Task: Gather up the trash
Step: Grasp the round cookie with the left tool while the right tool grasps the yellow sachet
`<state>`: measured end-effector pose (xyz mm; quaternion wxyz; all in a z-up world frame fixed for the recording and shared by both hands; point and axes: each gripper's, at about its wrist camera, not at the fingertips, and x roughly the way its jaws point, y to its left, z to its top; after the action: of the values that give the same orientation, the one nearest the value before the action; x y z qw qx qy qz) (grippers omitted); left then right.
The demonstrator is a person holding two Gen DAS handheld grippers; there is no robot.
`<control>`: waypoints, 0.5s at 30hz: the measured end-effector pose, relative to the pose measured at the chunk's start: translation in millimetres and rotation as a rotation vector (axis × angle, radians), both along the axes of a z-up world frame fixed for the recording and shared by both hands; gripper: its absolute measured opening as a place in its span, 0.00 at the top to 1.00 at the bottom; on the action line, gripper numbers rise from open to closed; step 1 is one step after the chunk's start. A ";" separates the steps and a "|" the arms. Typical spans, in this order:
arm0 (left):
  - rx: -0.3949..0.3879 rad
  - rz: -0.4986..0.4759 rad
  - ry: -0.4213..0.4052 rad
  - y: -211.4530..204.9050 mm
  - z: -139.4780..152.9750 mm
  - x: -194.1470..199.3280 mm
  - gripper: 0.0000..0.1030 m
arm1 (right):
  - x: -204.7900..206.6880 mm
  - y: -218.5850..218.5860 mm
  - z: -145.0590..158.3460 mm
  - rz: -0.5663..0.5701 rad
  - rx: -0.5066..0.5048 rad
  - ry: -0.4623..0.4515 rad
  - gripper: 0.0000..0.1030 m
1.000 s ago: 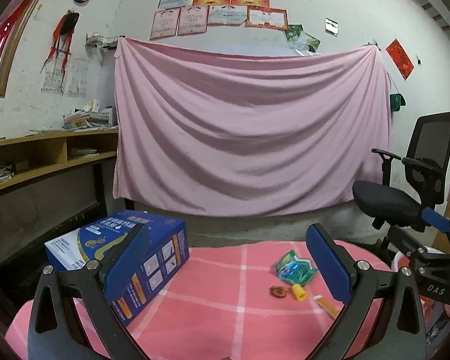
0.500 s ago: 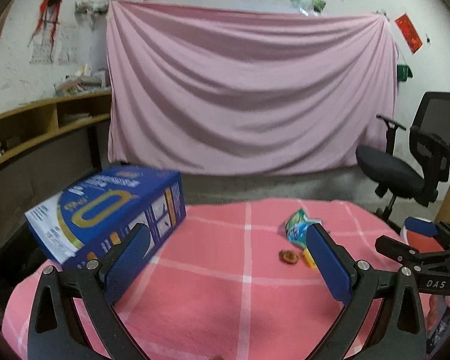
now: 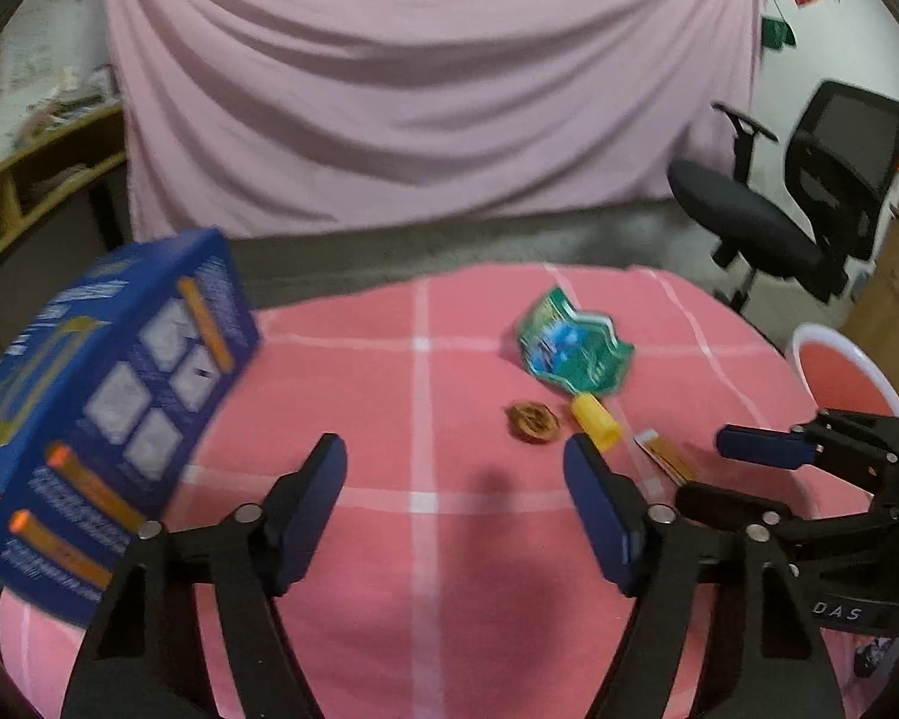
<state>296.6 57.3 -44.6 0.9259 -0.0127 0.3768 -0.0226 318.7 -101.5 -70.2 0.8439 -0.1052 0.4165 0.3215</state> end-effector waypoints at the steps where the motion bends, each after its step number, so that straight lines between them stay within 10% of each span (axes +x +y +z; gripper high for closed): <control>1: -0.005 -0.020 0.024 -2.7 -3.4 4.9 0.46 | 2.1 0.3 -2.0 0.002 -0.002 0.016 0.68; 6: -0.028 -0.065 0.114 -12.4 -13.3 25.9 0.59 | 12.4 -7.1 -6.4 -0.017 0.031 0.069 0.87; 15: 0.059 -0.083 0.146 -33.0 -15.1 48.3 0.73 | 20.7 -19.7 -4.1 -0.052 0.070 0.081 0.89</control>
<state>344.9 24.2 -59.7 0.8943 0.0287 0.4439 -0.0491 339.3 -121.3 -74.3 0.8375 -0.0518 0.4414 0.3178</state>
